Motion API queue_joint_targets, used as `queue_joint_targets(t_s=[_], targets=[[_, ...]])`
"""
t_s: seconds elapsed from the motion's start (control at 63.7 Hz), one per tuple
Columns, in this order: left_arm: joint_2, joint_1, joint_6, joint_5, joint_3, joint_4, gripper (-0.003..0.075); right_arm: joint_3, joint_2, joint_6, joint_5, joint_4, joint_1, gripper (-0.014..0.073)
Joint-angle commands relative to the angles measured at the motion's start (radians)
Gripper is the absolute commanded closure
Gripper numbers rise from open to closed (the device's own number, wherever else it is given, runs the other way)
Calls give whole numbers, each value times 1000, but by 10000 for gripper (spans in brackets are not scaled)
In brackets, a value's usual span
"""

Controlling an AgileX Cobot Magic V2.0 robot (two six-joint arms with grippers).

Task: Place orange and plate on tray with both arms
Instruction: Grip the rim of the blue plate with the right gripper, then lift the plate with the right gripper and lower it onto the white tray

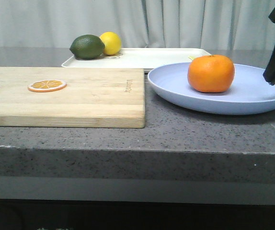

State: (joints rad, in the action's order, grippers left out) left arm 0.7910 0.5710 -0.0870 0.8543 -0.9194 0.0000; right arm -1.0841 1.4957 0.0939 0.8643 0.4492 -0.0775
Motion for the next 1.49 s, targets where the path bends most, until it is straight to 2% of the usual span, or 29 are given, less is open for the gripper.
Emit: queue_joint_targets(t_s=[0.0,0.157,0.314,0.817,1.021,1.288,1.477], targets=[[-7,-2,11,-72,-24,-7,99,-35,-15,30,-42,59,-9,63],[-7,-2,11,-80,-24,-7,99,-35,7,43,-54,104,-9,100],[-7,-2,11,-87,-24,-7,99,-35,17,43,-54,120,-9,272],[-7,-2,11,-87,-24,-7,99,-35,17,34,-48,120,-9,657],[-7,-2,11,-87,-24,-7,99,-46,17,30,-39,120,-9,659],[-7,-2,11,-87,-24,-7,99,-133,17,30,94,117,-9,659],[-7,-2,11,-87,-24,-7,99,-185,17,30,110,159,-9,659]])
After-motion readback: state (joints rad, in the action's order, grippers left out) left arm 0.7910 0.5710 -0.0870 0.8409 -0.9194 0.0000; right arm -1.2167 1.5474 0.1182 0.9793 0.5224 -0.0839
